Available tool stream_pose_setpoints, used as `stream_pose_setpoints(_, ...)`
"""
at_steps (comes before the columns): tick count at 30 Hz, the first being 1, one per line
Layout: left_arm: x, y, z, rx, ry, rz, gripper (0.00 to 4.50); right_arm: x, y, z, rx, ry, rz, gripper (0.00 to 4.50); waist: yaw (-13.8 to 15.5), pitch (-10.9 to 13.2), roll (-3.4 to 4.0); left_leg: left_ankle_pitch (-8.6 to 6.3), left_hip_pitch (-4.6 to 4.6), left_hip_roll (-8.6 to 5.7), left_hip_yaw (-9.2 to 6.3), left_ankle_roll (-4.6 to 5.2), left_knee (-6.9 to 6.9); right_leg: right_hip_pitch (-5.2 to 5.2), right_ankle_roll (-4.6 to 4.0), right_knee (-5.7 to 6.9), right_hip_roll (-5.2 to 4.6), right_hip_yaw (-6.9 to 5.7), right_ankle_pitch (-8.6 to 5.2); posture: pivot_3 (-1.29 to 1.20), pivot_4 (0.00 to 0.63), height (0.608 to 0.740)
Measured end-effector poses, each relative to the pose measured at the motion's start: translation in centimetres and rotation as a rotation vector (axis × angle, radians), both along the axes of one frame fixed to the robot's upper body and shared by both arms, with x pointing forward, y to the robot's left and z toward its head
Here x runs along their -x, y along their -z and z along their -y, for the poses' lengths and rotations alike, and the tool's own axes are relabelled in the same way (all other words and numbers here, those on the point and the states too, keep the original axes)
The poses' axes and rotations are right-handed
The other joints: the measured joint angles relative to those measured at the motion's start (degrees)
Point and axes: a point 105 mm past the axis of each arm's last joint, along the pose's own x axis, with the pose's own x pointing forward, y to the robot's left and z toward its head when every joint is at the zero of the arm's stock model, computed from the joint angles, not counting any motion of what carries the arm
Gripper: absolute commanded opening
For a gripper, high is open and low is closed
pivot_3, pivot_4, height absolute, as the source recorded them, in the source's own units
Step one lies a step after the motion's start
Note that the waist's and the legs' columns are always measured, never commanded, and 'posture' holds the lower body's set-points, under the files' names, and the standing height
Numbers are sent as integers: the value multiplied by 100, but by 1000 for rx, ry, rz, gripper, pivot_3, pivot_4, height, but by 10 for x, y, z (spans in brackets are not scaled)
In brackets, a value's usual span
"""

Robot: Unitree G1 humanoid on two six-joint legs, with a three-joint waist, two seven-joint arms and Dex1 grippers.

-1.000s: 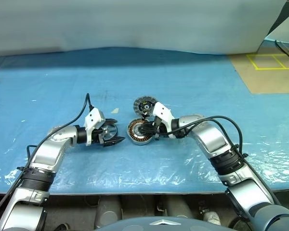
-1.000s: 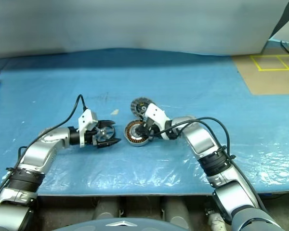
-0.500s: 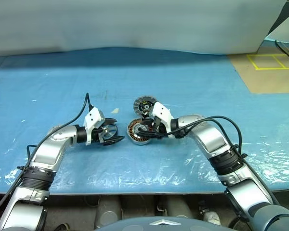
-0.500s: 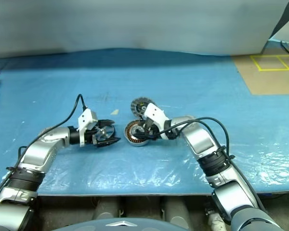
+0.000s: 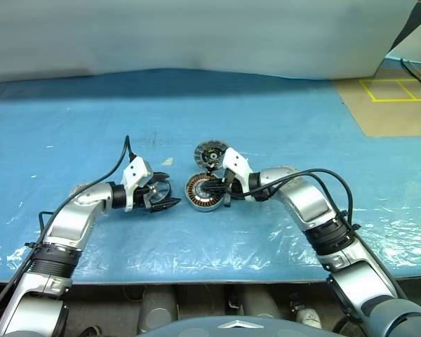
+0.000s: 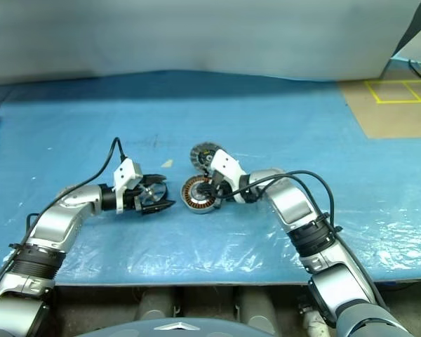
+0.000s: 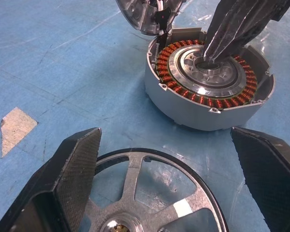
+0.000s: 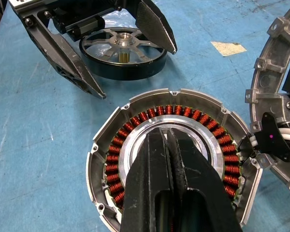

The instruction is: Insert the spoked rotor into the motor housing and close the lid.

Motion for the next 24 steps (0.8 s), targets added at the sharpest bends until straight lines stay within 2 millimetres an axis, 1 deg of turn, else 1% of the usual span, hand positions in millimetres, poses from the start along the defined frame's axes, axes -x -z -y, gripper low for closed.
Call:
stream_pose_setpoints(6, -1, 0, 0, -4, -6, 3, 4500, 0, 1, 0, 1, 1, -7, 22, 0, 0, 0, 0, 0, 0, 0, 0, 0, 0, 0, 0, 0, 0, 0, 0, 150, 740)
stream_pose_setpoints(9, -1, 0, -1, -6, -9, 6, 4500, -1, 7, 1, 20, 10, -21, 22, 0, 0, 0, 0, 0, 0, 0, 0, 0, 0, 0, 0, 0, 0, 0, 0, 150, 740)
stream_pose_setpoints(17, -2, 0, -1, -9, -18, 16, 4500, -2, 7, 1, 40, 7, -5, 22, 2, 0, 0, 0, 7, 0, 0, 0, 0, 8, 0, 1, 0, 0, 0, 0, 150, 740)
stream_pose_setpoints(24, -2, 0, -1, -11, -19, 16, 4500, -4, 5, 5, 135, -22, 82, 22, 8, 0, 0, -1, 9, -1, 0, -1, 0, 13, 0, 0, -1, 0, 0, 0, 150, 740)
